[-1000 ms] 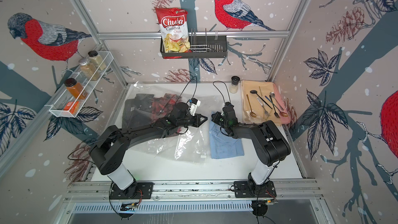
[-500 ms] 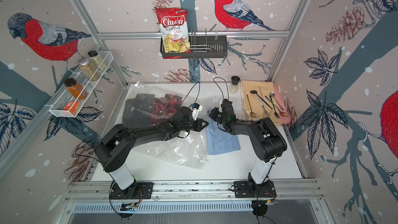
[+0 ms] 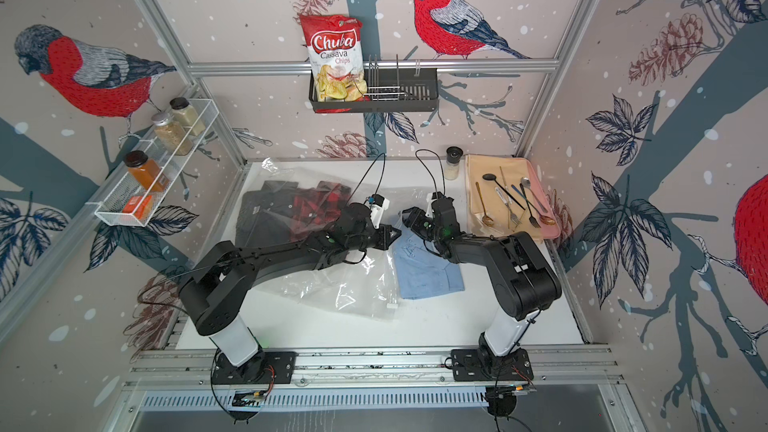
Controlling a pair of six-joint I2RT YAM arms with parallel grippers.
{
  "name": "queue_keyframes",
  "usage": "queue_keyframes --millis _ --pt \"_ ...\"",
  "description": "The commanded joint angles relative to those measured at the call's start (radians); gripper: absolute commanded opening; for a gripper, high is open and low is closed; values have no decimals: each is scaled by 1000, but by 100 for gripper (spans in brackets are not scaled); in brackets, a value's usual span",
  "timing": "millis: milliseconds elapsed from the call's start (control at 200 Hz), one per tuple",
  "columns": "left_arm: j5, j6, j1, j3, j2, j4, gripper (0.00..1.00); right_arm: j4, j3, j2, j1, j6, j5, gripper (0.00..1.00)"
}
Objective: Place the folded shirt into the vacuum bag
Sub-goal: Place the shirt in the vacuum bag.
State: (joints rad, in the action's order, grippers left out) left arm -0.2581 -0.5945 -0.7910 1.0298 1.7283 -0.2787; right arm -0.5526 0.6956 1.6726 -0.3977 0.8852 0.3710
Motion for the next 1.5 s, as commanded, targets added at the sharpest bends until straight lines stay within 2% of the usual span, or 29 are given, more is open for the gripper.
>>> queue_keyframes --millis 0,150,260,350,435,545,655,871,946,1086,1131,1291,1386,1496 --pt "43 25 -5 24 22 35 0 90 -54 -77 23 -73 12 64" --pt "119 60 -37 72 73 119 0 207 -176 -292 65 -121 -49 71" --pt "163 94 -70 115 112 182 0 366 -237 -471 104 -159 -128 75" --pt "178 99 -77 125 132 196 0 461 -298 -583 165 -176 -163 78" --pt "184 102 -79 128 149 202 0 502 -365 -654 249 -182 -140 80" --pt "200 115 -82 148 171 228 0 553 -422 -711 333 -191 -112 82" --pt "203 127 -83 172 191 250 0 542 -479 -742 365 -181 -105 84" --pt "198 136 -91 206 212 271 0 498 -514 -656 369 -182 -7 81" --pt "194 136 -93 209 218 273 0 468 -521 -609 360 -186 33 76" --pt "188 134 -94 216 224 277 0 418 -522 -566 324 -175 79 61" --pt "188 135 -95 219 223 277 0 409 -517 -566 311 -169 87 54" --pt "189 132 -99 220 211 279 0 385 -479 -579 254 -141 108 13" --pt "188 133 -100 225 205 287 0 342 -456 -567 229 -116 156 5" --pt "190 137 -102 224 192 297 0 312 -419 -549 179 -96 164 4"
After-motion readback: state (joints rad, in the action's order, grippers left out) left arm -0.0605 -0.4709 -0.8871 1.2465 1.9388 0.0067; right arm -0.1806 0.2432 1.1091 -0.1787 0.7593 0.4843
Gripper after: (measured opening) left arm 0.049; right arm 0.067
